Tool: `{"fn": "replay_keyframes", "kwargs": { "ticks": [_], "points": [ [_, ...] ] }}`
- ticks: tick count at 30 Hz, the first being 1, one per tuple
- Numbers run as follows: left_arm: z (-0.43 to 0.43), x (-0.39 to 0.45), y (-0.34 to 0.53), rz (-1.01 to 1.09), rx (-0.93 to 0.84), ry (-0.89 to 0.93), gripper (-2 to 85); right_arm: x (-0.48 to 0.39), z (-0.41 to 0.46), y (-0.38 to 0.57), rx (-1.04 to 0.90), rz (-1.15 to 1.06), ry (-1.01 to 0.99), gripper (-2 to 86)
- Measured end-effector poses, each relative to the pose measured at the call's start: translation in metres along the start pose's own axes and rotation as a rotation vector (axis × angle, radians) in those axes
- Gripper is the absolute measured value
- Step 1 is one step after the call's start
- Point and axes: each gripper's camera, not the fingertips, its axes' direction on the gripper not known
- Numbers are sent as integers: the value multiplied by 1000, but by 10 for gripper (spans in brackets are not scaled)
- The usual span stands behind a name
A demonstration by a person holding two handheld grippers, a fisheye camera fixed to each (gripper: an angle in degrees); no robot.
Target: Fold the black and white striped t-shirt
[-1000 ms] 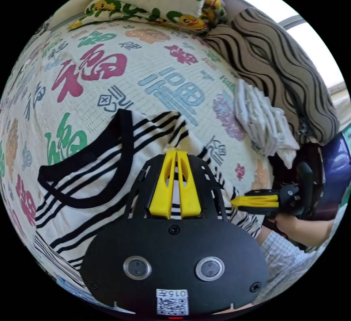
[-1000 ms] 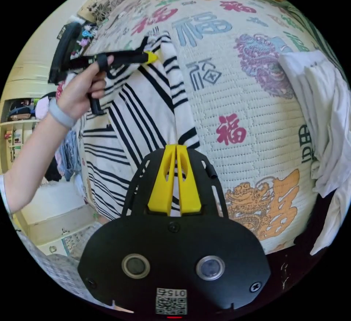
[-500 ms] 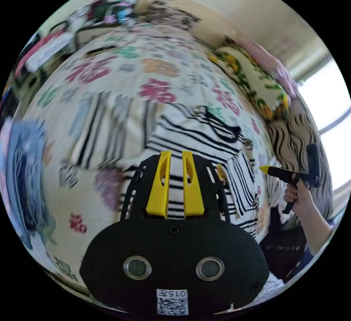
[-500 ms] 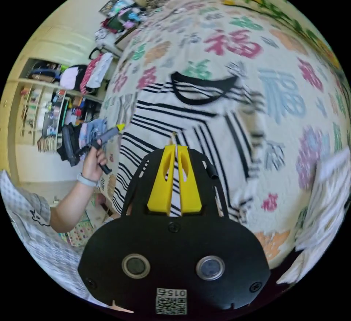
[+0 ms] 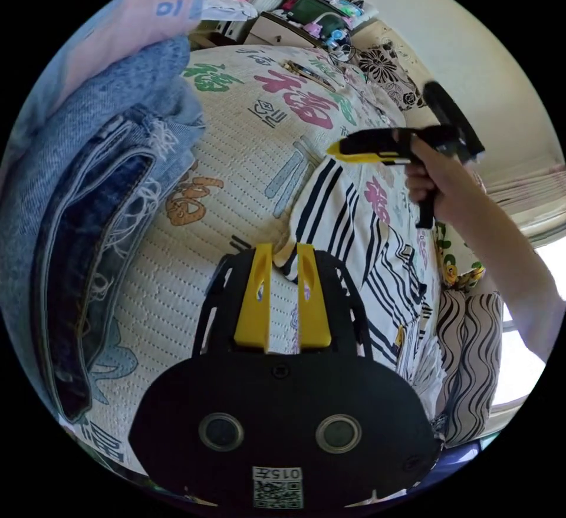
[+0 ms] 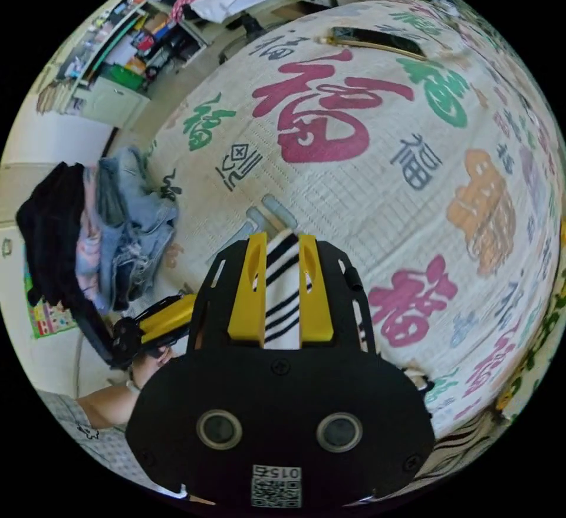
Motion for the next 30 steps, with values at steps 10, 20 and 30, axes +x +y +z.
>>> {"fn": "replay_keyframes", "kwargs": {
  "ticks": [10,20,30],
  "points": [
    [-83,42,14,148,142,59,-5,25,-21,-4,56,-76,-12,-7],
    [-126,203,93,562,115,189,-6,155,-77,177,299,240,-242,-9],
    [4,302,180,675,-227,105,-5,230,-22,274,278,505,-335,19]
  ]
}}
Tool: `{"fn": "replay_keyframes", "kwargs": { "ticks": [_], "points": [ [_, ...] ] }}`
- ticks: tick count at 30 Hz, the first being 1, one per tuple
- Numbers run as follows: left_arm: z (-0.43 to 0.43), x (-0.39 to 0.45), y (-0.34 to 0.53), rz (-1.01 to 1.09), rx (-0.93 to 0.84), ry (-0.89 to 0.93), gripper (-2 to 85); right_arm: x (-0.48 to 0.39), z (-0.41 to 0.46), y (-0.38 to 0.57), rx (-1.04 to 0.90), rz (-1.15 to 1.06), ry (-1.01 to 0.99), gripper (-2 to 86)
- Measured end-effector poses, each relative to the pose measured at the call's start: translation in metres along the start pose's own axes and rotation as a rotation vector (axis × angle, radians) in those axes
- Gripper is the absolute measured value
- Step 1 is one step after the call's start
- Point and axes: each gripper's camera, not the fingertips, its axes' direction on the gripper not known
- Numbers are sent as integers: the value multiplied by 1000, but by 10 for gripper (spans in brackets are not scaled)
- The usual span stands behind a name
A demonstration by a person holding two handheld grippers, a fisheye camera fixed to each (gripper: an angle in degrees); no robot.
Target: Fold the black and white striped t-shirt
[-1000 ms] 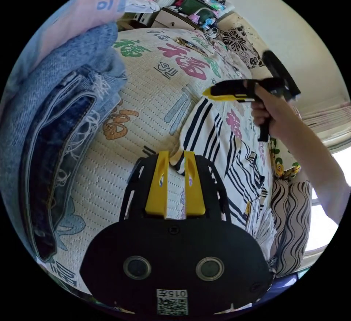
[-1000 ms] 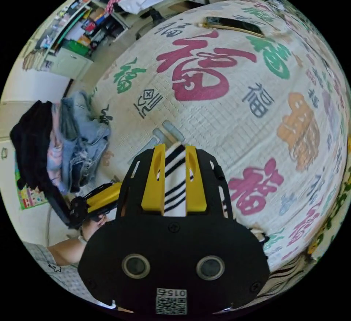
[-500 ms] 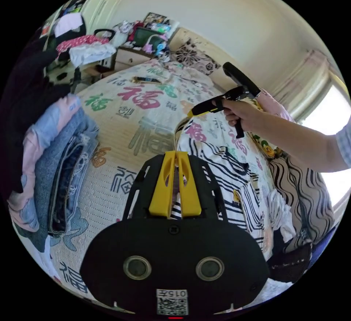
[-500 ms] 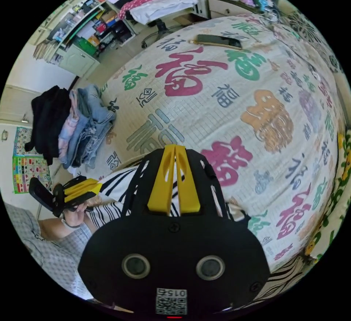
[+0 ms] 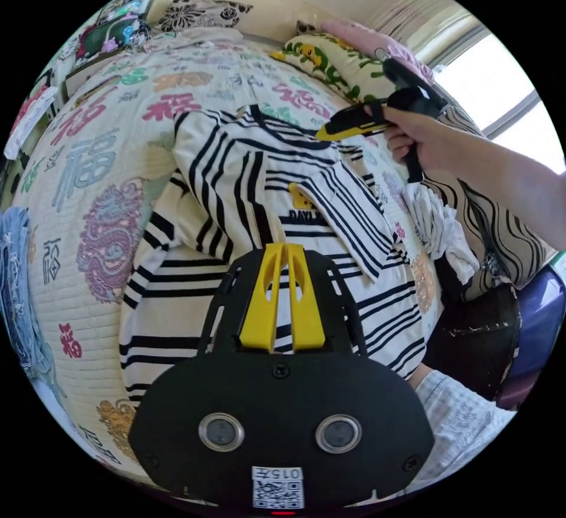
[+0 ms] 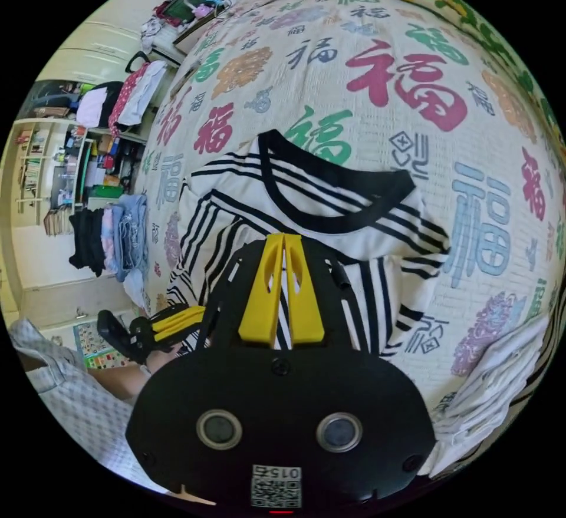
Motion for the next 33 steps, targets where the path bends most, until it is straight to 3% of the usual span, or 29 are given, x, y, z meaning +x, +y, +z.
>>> {"fn": "replay_keyframes", "kwargs": {
  "ticks": [4,8,15,22,25,28,33],
  "points": [
    [4,3,-6,3,-3,6,-5,-28,25,-26,-59,-140,-25,72],
    [7,1,-16,7,-35,7,-6,-46,49,-44,-175,-193,84,25],
    [4,26,-35,82,16,27,-7,-19,-42,-10,16,-53,98,-6],
    [53,40,-52,67,-83,53,-5,23,-34,21,-122,94,170,33],
    [33,32,-60,41,22,93,2,7,-49,13,-23,35,182,74],
    [23,5,-72,-58,72,2,36,-18,-54,-13,23,-105,135,82],
    [62,-27,-88,-54,-84,-163,29,-50,-19,-71,-101,-236,139,75]
  ]
}}
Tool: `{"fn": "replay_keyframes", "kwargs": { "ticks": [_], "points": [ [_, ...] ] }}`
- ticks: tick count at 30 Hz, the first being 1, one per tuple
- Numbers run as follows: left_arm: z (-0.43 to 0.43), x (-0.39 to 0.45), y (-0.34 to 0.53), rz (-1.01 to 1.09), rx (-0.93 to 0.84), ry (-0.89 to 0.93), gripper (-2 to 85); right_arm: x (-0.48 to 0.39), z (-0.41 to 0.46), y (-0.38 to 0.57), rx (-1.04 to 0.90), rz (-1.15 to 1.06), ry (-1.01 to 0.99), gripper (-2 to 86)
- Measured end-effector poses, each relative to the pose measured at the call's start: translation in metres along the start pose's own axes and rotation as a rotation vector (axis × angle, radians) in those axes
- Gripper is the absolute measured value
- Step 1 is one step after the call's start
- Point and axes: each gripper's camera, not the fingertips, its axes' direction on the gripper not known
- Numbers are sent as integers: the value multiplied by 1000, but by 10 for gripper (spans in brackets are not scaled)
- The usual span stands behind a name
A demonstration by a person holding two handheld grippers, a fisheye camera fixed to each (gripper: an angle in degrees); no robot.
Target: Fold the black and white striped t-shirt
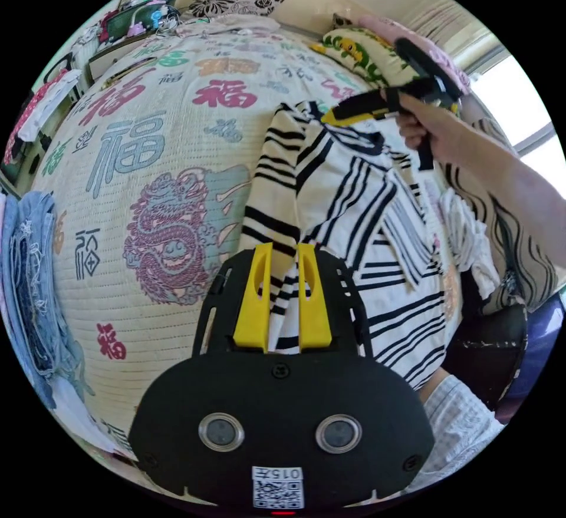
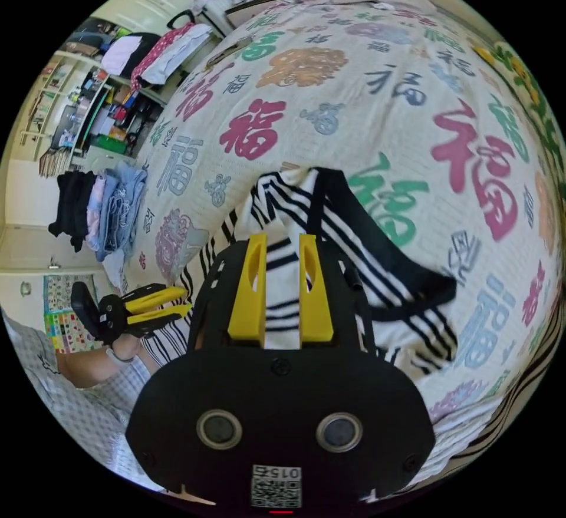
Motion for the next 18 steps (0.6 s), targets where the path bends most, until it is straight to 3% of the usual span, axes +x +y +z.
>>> {"fn": "replay_keyframes", "kwargs": {
  "ticks": [3,7,10,13,16,18],
  "points": [
    [-2,-4,-7,-6,20,-58,2,-15,12,-17,-96,-63,96,38],
    [-7,-7,-14,-12,54,-120,-3,-26,3,-13,-84,-75,138,25],
    [3,-6,-21,-38,8,-70,-1,-19,-5,-1,-69,-18,70,41],
    [-21,14,-19,-5,116,-80,3,-19,-34,22,22,37,74,46],
    [-23,47,-21,127,165,2,3,-36,-61,57,98,-19,112,21],
    [1,67,-31,202,102,100,1,-54,-59,84,33,-92,-10,4]
  ]
}}
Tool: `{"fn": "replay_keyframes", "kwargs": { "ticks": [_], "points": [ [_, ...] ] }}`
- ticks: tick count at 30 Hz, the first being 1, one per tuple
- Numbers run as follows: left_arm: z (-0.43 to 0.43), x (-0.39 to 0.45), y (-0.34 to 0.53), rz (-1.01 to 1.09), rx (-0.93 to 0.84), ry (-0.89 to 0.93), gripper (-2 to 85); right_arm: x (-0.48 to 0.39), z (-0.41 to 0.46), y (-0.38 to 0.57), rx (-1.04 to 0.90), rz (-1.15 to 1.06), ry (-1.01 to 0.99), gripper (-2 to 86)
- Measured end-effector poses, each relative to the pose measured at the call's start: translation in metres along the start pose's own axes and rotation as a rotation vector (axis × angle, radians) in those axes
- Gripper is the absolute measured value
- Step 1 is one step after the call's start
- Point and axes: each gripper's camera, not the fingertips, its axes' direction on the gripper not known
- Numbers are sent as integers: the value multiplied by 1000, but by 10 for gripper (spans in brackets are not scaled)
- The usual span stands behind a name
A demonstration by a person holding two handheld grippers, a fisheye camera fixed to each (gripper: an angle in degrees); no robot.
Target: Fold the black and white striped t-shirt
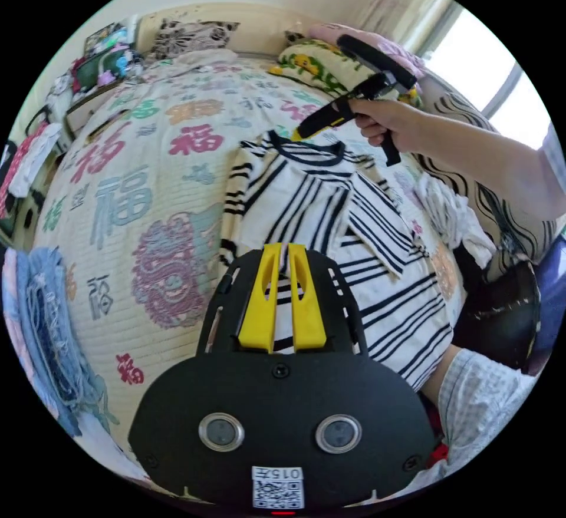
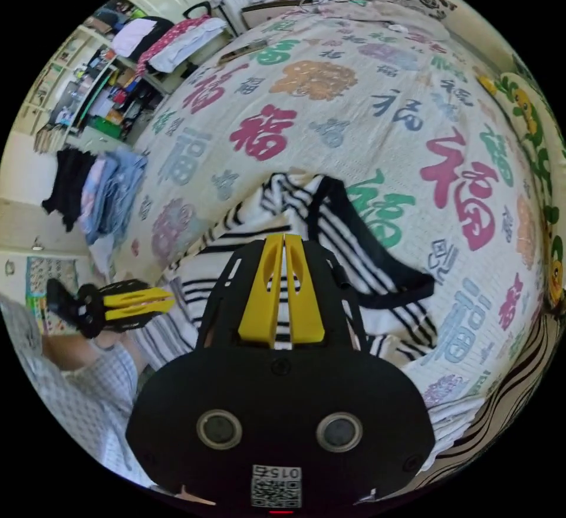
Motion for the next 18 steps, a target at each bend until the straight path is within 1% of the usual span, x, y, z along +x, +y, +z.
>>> {"fn": "replay_keyframes", "kwargs": {
  "ticks": [2,4,5,6,7,9,11,13,14,15,16,17,18],
  "points": [
    [25,7,-6,14,-60,87,-1,-13,11,18,-88,-43,-87,-1],
    [50,14,-8,26,-155,108,-3,-18,26,35,-151,-30,-35,-4],
    [64,17,-4,17,-217,78,-5,-16,35,44,-195,11,59,-6],
    [62,19,0,12,-191,74,-6,-14,39,53,-190,14,103,-7],
    [62,19,1,4,-195,69,-6,-12,37,57,-163,19,81,-8],
    [60,24,1,10,-233,64,-7,-5,27,69,-100,113,-7,-8],
    [58,26,-1,17,-247,69,-6,-7,14,80,-25,145,17,-7],
    [57,26,-3,12,-245,95,-3,-15,4,93,24,76,-15,-5],
    [55,27,-7,10,-252,116,2,-18,7,101,-20,47,23,-5],
    [47,26,-16,-1,-239,129,10,-19,10,110,-64,68,94,-3],
    [39,26,-23,-2,-214,133,21,-20,7,114,-50,60,80,-2],
    [20,25,-40,18,-128,121,45,-18,-5,123,-1,66,40,5],
    [1,21,-61,43,-36,72,65,-13,-21,132,62,80,8,21]
  ]
}}
